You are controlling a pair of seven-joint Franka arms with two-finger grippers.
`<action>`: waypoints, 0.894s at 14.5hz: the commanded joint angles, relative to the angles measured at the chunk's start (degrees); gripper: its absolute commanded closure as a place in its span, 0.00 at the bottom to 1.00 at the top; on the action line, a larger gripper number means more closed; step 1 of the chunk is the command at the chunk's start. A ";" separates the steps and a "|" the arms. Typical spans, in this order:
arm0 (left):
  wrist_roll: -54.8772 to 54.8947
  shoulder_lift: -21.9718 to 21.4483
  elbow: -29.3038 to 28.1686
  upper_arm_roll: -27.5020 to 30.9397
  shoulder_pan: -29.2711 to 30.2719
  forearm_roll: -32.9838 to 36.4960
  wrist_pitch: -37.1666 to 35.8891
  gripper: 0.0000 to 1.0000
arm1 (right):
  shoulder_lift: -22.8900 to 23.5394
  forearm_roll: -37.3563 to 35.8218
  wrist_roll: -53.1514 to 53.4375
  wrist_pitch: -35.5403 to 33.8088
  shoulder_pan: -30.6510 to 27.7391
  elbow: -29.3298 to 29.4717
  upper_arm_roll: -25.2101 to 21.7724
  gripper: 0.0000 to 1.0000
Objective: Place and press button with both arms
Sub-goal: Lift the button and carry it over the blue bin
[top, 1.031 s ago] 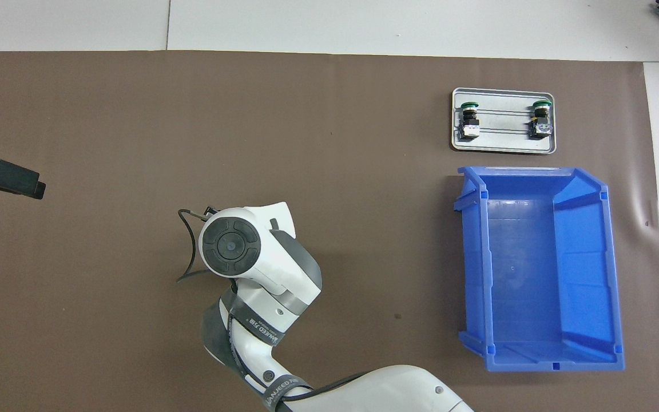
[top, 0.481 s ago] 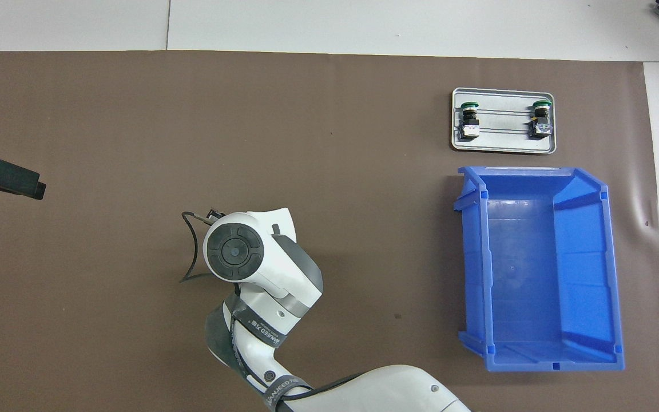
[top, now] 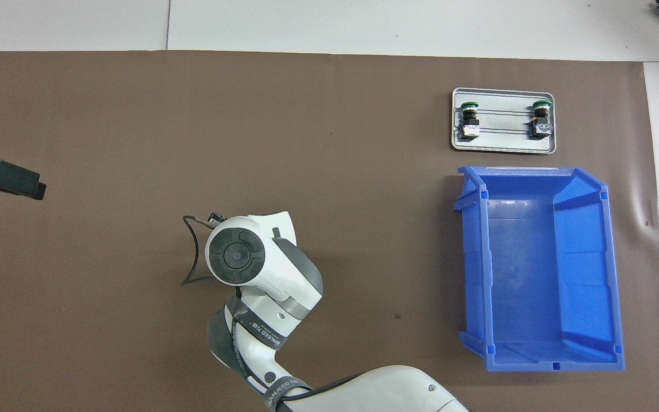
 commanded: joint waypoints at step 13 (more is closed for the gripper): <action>-0.35 -1.85 -2.35 -0.84 0.87 1.11 1.09 0.00 | -8.34 -5.98 -8.10 -7.84 -4.56 -0.60 -0.24 1.00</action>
